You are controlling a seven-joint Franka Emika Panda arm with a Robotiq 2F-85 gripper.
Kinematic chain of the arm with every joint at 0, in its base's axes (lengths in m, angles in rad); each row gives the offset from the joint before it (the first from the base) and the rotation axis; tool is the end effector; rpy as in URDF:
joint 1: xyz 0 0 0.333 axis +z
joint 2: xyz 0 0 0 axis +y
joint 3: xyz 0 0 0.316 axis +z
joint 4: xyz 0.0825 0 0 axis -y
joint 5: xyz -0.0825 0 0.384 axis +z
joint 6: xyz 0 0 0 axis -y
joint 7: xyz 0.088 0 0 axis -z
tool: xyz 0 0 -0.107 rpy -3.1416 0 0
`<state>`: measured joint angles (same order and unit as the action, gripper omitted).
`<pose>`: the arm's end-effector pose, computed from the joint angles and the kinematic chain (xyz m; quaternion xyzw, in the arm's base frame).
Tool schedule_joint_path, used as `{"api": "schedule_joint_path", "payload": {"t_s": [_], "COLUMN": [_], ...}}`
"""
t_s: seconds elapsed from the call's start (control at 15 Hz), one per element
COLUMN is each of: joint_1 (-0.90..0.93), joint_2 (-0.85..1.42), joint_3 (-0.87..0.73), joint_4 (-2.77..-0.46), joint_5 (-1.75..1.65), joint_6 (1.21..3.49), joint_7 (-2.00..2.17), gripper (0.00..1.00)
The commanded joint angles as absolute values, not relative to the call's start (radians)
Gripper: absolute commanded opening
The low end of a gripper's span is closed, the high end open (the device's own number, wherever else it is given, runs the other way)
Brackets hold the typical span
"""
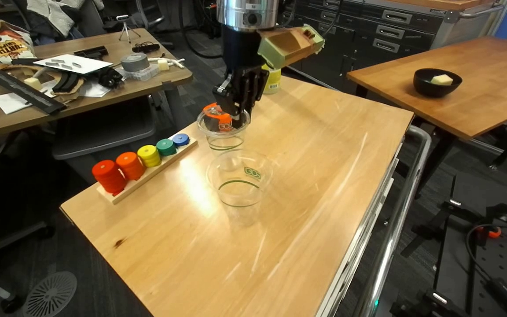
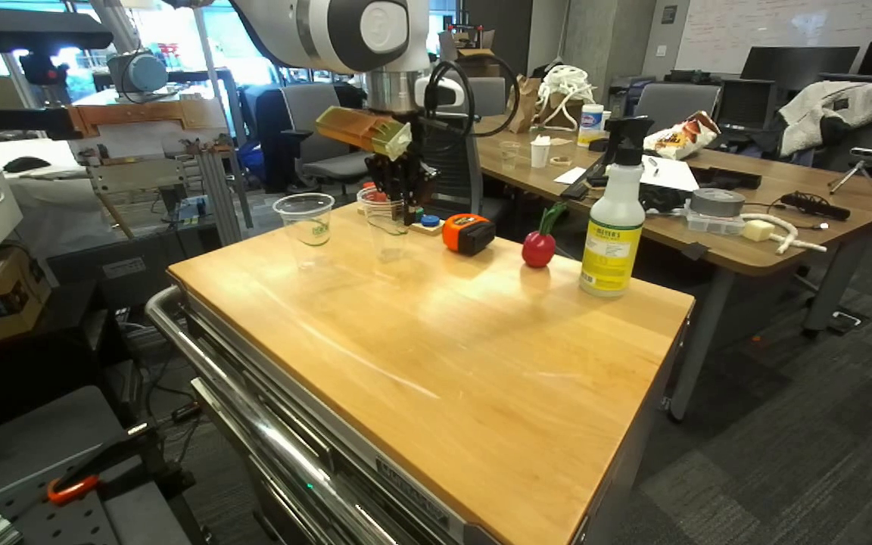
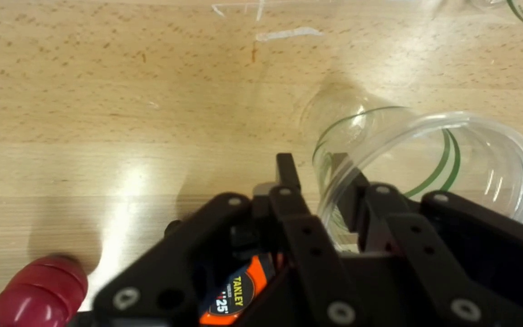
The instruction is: Stack the clear cups
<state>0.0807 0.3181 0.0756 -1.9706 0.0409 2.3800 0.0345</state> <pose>0.6108 0.0946 0.3189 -0.9976 -0.0442 -0.0432 0.0307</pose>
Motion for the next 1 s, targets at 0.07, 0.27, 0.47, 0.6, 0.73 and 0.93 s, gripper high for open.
{"api": "schedule_joint_path", "payload": {"t_s": [0.07,0.27,0.47,0.6,0.73,0.93], "joint_1": [0.093,0.096,0.089,0.090,0.098,0.121], "joint_2": [0.287,0.269,0.248,0.212,0.166,0.084], "joint_3": [0.061,0.050,0.045,0.050,0.059,0.074], "joint_4": [-1.975,-1.981,-1.950,-1.928,-1.912,-1.932], "joint_5": [0.009,-0.006,0.011,0.022,0.019,-0.024], "joint_6": [2.355,2.338,2.260,2.202,2.163,2.188], "joint_7": [0.070,0.119,0.167,0.183,0.198,0.221], "gripper": [0.00,0.01,0.01,0.01,0.01,0.01]}}
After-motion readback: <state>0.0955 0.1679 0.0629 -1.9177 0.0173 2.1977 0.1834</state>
